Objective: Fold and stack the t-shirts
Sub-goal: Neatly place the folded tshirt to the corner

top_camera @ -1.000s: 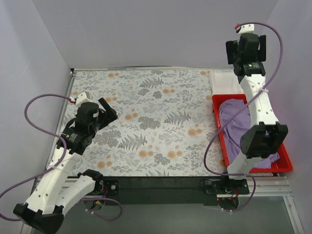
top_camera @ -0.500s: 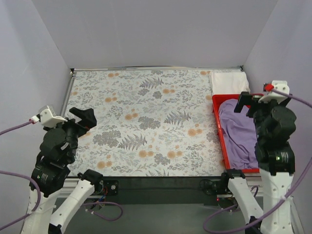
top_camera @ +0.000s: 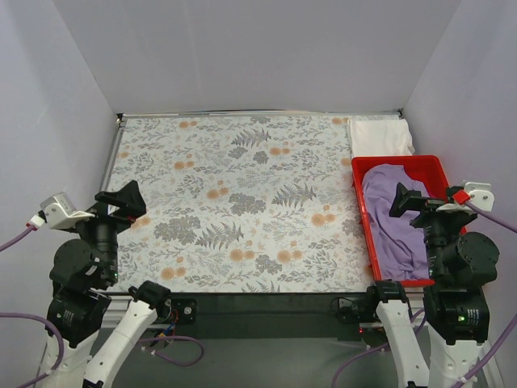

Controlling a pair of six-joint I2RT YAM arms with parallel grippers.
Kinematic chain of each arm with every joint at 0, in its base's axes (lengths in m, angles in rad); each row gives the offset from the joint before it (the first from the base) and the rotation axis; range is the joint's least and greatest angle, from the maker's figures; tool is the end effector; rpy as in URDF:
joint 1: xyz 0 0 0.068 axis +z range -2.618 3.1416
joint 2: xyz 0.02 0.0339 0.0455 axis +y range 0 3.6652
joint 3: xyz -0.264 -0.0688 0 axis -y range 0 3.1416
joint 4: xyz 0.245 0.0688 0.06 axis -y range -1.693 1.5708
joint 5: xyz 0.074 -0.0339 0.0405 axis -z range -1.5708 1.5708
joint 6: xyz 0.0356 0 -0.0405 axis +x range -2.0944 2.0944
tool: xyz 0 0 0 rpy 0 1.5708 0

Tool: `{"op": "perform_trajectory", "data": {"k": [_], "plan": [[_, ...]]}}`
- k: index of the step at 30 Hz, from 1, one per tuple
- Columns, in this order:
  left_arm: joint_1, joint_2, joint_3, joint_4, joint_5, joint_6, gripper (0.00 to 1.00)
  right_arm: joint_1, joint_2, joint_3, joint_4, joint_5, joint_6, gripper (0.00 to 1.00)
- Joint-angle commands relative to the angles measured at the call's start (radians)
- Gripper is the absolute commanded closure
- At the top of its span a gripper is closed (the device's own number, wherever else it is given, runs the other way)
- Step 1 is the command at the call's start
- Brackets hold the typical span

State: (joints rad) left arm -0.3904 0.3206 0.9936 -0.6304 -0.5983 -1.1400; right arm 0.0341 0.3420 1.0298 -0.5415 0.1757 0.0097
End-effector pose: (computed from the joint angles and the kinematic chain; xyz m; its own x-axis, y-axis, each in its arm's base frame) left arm 0.0326 0.0083 0.4007 0.2036 -0.8957 -0.3954 -0.0502 0.3938 -0.9178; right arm 0.0306 -0.0052 0.4198 0.1470 0.0146 -0.9890 0.1378 0.9898 0.0351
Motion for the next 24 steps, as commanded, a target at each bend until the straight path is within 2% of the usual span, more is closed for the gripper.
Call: {"op": "perform_trajectory", "data": {"k": [1,24], "plan": [[-0.005,0.040,0.008,0.046,-0.037,0.008,0.02,0.000,0.023,0.027,0.003,-0.034,0.013,0.02],[-0.005,0.038,-0.012,0.046,-0.003,-0.060,0.02,0.000,0.052,0.046,0.009,-0.107,0.012,0.02]]}}
